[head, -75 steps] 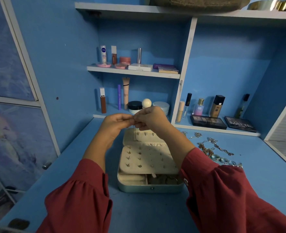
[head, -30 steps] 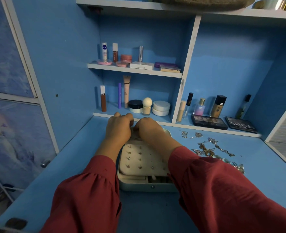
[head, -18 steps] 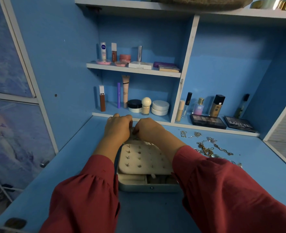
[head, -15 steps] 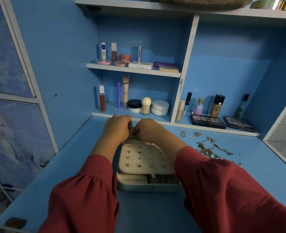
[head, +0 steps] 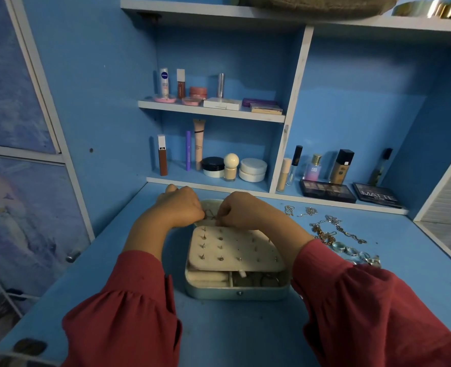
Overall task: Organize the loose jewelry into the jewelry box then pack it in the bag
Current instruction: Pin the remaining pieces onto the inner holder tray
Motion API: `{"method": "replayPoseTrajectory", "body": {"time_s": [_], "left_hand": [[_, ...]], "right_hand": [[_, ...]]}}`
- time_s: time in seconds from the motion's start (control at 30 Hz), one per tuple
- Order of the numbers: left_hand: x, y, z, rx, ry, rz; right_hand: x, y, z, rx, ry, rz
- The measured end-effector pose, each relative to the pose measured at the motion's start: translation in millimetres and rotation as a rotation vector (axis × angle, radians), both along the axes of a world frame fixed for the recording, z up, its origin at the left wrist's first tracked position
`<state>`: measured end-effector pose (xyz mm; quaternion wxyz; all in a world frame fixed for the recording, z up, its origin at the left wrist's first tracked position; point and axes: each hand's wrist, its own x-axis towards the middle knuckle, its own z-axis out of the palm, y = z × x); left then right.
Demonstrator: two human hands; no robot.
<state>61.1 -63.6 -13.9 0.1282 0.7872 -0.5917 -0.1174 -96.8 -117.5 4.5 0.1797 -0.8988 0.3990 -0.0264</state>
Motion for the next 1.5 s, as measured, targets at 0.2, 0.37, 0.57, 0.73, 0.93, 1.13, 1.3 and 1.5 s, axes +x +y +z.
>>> {"method": "replayPoseTrajectory", "body": {"time_s": [0.2,0.37,0.57,0.73,0.93,1.13,1.3,1.5], "left_hand": [[2,2,1,-0.054,0.086,-0.093],[2,11,3,-0.031,0.102,-0.121],[2,11,-2,-0.062,0.189,-0.159],[6,6,-10,-0.08,0.355,-0.137],[5,-1,-12,-0.011,0.329,-0.055],[3,-1,-11,0.02,0.366,0.003],[2,-1,-10,0.019,0.405,0.042],[0,4,-7,-0.024,0.48,-0.024]], "right_hand": [[-2,1,-5,0.07,-0.102,-0.01],[-4,1,-9,0.062,-0.179,0.015],[2,3,-9,0.072,-0.144,0.003],[5,6,-5,0.115,-0.022,0.023],[4,3,-5,0.122,-0.109,-0.014],[4,0,-5,0.122,-0.035,-0.022],[6,0,-8,0.143,-0.076,-0.06],[9,3,-9,0.19,-0.104,-0.04]]}}
